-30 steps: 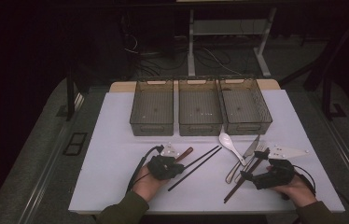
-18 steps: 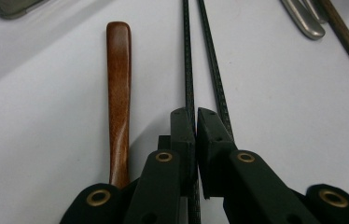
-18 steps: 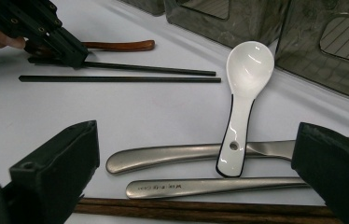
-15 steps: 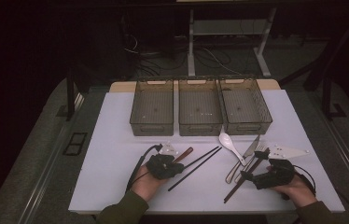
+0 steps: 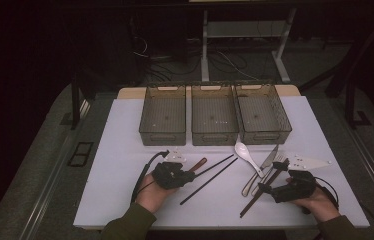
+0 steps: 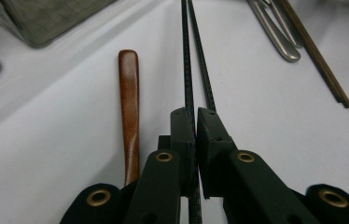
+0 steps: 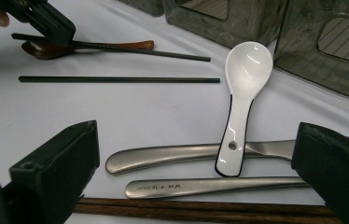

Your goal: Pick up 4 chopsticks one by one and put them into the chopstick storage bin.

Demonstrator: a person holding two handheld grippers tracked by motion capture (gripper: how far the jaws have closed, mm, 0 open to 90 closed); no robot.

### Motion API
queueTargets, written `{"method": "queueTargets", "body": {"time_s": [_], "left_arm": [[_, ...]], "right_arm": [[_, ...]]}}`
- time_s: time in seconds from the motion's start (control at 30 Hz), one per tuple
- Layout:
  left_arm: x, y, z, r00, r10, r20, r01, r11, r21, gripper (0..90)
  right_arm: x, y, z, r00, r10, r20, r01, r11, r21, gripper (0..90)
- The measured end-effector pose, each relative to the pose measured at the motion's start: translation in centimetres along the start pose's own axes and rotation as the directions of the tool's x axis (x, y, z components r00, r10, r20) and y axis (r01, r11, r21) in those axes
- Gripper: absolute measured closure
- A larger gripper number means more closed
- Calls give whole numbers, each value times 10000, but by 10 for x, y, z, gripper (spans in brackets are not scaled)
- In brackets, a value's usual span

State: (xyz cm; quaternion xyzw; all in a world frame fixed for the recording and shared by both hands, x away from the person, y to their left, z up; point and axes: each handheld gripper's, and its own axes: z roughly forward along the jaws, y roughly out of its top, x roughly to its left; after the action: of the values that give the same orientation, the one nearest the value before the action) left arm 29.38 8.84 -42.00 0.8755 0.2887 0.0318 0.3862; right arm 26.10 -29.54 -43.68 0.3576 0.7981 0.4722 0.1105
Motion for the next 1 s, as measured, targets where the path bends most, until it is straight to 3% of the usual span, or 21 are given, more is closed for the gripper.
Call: {"method": "queueTargets", "body": {"time_s": [0.2,0.33,0.8,1.0], "left_arm": [[4,2,-11,9999,112,102,-110,9997,-221,845],[6,4,-21,9990,427,124,-421,9983,-407,845],[22,2,-47,9995,274,-162,-289,9948,-980,845],[33,-1,-60,9990,-118,-436,58,9908,-1355,845]], "right_arm": [[0,0,0,10000,13,-2,-13,10000,4,7],[0,0,0,10000,6,-5,-6,10000,5,7],[0,0,0,10000,33,-10,-33,10000,30,7],[0,0,1,10000,37,12,-37,10000,42,7]]}}
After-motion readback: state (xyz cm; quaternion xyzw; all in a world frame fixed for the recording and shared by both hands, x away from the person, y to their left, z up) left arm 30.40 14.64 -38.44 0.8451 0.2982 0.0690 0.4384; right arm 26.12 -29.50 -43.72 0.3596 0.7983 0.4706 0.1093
